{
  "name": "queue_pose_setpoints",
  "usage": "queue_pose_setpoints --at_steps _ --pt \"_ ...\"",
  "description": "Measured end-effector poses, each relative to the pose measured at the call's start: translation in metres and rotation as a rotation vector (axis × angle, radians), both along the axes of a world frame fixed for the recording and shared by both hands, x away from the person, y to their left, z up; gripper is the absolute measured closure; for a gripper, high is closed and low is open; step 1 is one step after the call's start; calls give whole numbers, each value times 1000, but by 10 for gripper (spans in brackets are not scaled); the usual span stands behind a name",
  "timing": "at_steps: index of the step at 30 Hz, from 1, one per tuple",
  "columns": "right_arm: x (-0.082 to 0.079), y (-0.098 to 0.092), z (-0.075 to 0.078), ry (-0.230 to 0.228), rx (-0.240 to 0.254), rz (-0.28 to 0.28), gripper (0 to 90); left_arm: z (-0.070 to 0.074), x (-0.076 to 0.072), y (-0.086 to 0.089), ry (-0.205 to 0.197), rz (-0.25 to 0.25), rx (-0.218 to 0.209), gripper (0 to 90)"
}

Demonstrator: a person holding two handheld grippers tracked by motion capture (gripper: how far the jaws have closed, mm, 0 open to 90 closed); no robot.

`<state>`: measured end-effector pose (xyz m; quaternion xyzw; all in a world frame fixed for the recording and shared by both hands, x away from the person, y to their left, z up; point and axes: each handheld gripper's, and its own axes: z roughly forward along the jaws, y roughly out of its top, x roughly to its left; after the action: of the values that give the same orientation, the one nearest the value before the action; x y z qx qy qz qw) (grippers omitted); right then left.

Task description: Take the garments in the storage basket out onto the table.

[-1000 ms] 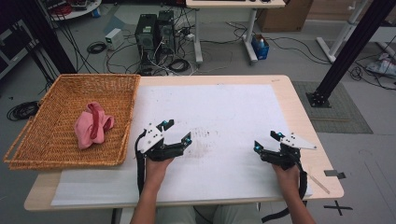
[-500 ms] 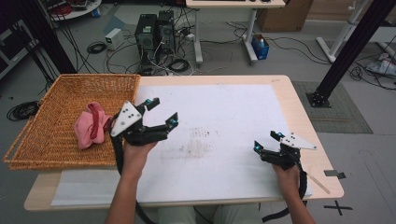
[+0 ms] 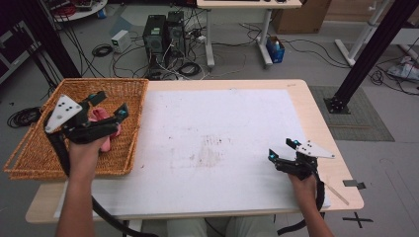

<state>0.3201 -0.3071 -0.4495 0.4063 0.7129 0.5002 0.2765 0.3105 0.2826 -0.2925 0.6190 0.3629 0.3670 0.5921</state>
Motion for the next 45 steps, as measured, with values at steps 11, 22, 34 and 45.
queue_pose_setpoints --at_steps 11,22,34,45 --pt "1 0 0 0 -7 -4 185 -44 35 49 321 195 82 193" --pt "1 1 0 8 -12 -3 185 -85 71 75 630 424 185 193" --pt "2 1 0 14 -15 -4 185 -120 92 75 810 443 155 166" --pt "2 2 0 20 -16 -6 185 -126 91 75 773 432 237 482"
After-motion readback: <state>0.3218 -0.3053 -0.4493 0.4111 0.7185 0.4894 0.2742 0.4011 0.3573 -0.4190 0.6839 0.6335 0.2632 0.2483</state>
